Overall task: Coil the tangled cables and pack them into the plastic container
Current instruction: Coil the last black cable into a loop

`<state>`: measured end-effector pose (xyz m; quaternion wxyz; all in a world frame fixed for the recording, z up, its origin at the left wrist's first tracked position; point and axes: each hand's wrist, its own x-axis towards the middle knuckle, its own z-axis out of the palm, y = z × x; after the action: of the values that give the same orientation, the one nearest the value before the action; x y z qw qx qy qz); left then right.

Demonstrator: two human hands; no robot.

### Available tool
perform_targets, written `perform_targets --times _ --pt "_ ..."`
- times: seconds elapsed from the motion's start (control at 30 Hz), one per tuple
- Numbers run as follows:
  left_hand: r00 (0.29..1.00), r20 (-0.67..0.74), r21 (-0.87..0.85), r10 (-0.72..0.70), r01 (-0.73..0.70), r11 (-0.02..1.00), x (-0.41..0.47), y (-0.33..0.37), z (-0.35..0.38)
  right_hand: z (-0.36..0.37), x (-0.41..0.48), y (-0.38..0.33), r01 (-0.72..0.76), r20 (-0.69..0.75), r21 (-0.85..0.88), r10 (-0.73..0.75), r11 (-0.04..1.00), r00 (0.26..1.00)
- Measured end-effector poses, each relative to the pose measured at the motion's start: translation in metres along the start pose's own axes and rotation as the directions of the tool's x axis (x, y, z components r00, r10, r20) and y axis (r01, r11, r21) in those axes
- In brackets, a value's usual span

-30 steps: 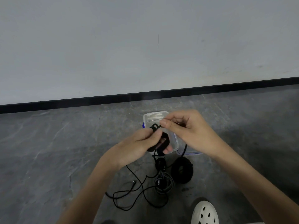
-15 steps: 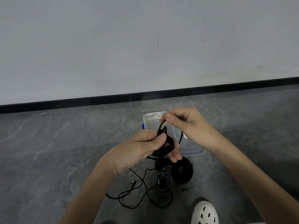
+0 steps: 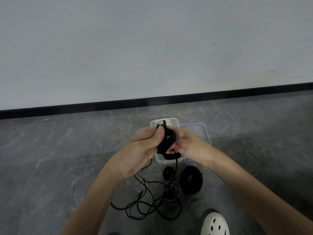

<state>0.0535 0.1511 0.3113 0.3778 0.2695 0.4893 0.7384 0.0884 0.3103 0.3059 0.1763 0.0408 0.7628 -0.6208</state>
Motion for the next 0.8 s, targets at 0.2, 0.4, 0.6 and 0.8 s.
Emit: perform_targets --times 0.2,0.4,0.6,0.8 --pt "0.987 -0.15 -0.07 0.058 -0.069 0.995 0.003 0.0 0.002 0.01 -0.002 -0.004 -0.039 -0.029 0.03 0.04 0.999 0.999" --pt "0.947 -0.297 -0.121 0.119 -0.161 0.979 0.005 -0.004 0.001 0.018 -0.005 -0.009 -0.112 0.068 0.137 0.103 0.984 0.992" --pt "0.899 -0.414 0.066 0.144 -0.129 0.989 0.008 -0.009 -0.002 0.021 -0.01 -0.013 -0.121 0.146 0.122 0.103 0.985 0.984" --pt "0.839 -0.495 0.154 0.224 -0.169 0.973 0.011 -0.01 -0.004 0.019 -0.016 -0.011 -0.133 0.16 0.055 0.123 0.99 0.979"
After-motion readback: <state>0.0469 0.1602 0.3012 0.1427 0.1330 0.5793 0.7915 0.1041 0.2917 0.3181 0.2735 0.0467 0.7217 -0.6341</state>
